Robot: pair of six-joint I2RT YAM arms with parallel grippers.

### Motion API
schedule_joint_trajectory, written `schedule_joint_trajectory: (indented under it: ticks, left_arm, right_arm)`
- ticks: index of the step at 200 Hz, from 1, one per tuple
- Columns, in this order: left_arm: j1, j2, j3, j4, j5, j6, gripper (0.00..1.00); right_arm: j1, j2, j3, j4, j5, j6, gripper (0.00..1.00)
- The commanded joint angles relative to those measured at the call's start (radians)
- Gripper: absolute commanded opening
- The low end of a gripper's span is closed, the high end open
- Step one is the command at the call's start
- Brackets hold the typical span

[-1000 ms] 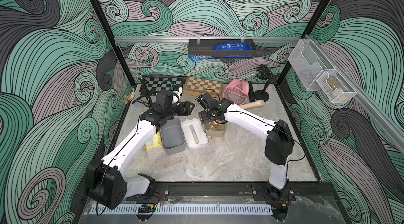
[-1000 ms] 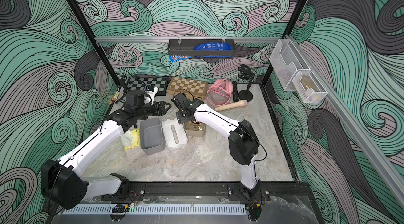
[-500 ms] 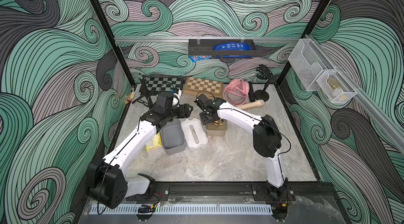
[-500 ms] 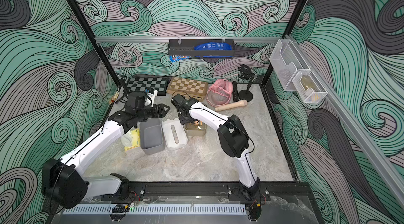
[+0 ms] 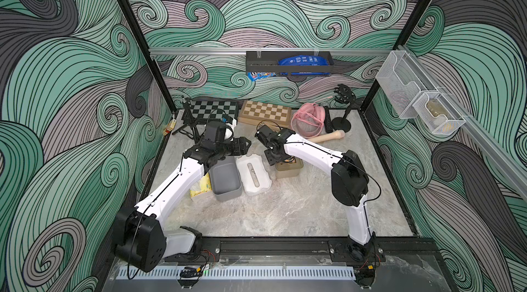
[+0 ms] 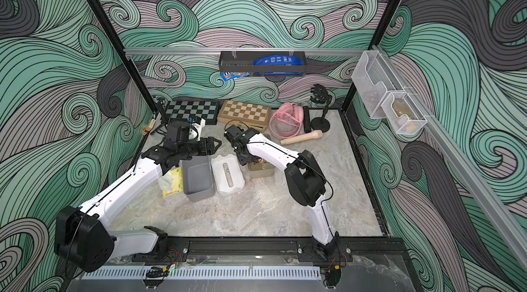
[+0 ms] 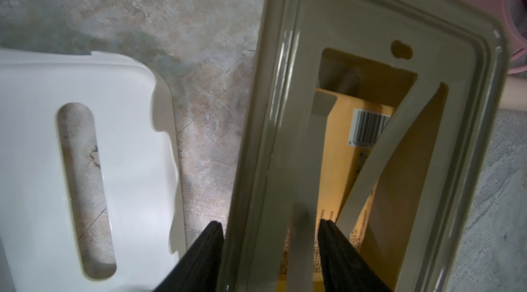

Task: Put the tissue paper into the tissue box
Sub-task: Adjust the tissue box at the center of the board.

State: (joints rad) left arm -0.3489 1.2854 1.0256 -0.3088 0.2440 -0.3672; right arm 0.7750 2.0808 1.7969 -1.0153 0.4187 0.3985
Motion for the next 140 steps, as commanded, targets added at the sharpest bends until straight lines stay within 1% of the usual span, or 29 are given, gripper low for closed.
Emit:
schedule_joint_trajectory:
  ticks: [1, 24, 51, 80, 95, 107, 140]
  left_arm:
    - [0.008, -0.017, -0.001, 0.016, 0.018, -0.002, 0.71]
    - [0.010, -0.027, -0.007, 0.030, 0.024, -0.010, 0.71]
    - [0.015, -0.042, -0.015, 0.040, 0.029, -0.015, 0.71]
    - [0.026, -0.061, -0.031, 0.051, 0.032, -0.021, 0.71]
    - [0.032, -0.066, -0.035, 0.051, 0.037, -0.019, 0.71]
    - [0.036, -0.071, -0.038, 0.051, 0.042, -0.018, 0.71]
    - [0.044, -0.079, -0.042, 0.051, 0.052, -0.016, 0.71]
  right_arm:
    - [0.033, -0.045, 0.105, -0.085, 0.079, 0.023, 0.60]
    - [0.061, 0.010, 0.182, -0.149, 0.135, 0.032, 0.57]
    - [0.081, 0.086, 0.250, -0.230, 0.155, 0.051, 0.48]
    - [0.093, 0.107, 0.258, -0.240, 0.173, 0.066, 0.43]
    - [0.093, 0.127, 0.260, -0.250, 0.175, 0.067, 0.38]
    - [0.097, 0.142, 0.260, -0.250, 0.170, 0.070, 0.31]
    - [0.104, 0.168, 0.256, -0.252, 0.177, 0.074, 0.28]
